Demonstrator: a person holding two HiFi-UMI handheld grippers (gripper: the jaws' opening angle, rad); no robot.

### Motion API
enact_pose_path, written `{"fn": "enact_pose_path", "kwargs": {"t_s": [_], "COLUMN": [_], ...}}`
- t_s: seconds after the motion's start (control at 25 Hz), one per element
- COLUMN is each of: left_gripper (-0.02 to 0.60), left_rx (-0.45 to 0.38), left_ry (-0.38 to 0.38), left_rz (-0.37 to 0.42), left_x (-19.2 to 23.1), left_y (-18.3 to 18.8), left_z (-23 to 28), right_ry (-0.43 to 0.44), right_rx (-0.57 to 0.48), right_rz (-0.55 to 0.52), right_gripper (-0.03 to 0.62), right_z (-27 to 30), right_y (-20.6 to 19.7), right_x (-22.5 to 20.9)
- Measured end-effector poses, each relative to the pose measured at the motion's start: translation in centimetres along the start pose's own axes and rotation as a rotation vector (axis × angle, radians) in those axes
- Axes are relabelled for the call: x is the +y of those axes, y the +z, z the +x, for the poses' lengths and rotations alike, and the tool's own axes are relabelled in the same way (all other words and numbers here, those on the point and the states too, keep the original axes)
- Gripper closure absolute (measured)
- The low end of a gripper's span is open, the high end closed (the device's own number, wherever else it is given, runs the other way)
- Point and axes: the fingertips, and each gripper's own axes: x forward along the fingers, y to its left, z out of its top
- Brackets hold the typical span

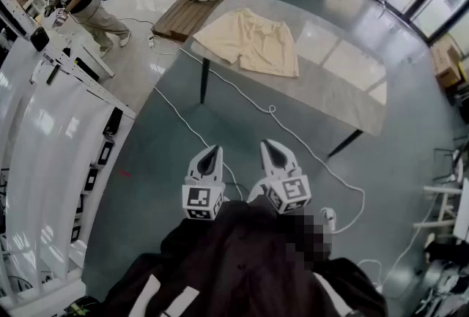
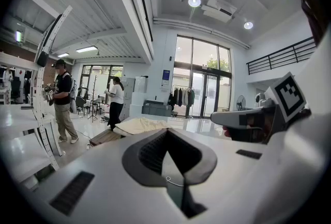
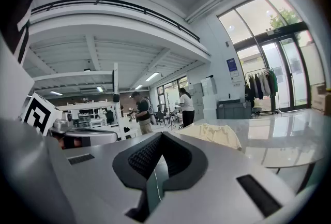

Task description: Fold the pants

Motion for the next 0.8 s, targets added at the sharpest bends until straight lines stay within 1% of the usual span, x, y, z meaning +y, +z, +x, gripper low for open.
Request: {"fn": "enact_pose_path", "kwargs": {"t_s": [0.12, 0.2, 0.4, 0.64, 0.8], "left_gripper": [0.580, 0.580, 0.580, 0.580, 0.580], "left_rx": [0.010, 0.013, 0.020, 0.023, 0.031], "left_ry": [0.000, 0.000, -0.002, 0.015, 0.050], "left_rz": [-0.004, -0.006, -0.012, 0.005, 0.001], "left_x": [0.9, 1.3, 2.1, 4.5, 7.0], "left_y": [-0.1, -0.1, -0.3, 0.9, 2.3], "left_z": [-0.2, 0.0, 2.0, 7.0, 11.0], "right_ry": [-0.020, -0.017, -0.031, 0.037, 0.044], "right_rx": [-0.002, -0.015, -0.007, -0.024, -0.019], "right_rz": [0.013, 0.020, 0.013, 0.047, 0.048], "right_gripper": [0.591, 0.591, 0.591, 0.591, 0.591], "right_z": [0.3, 0.8, 3.1, 8.6, 13.0], "right_y": [0.6, 1.0, 1.6, 2.1, 3.0], "right_x": [0.2, 0.2, -1.2, -3.7, -6.4]}}
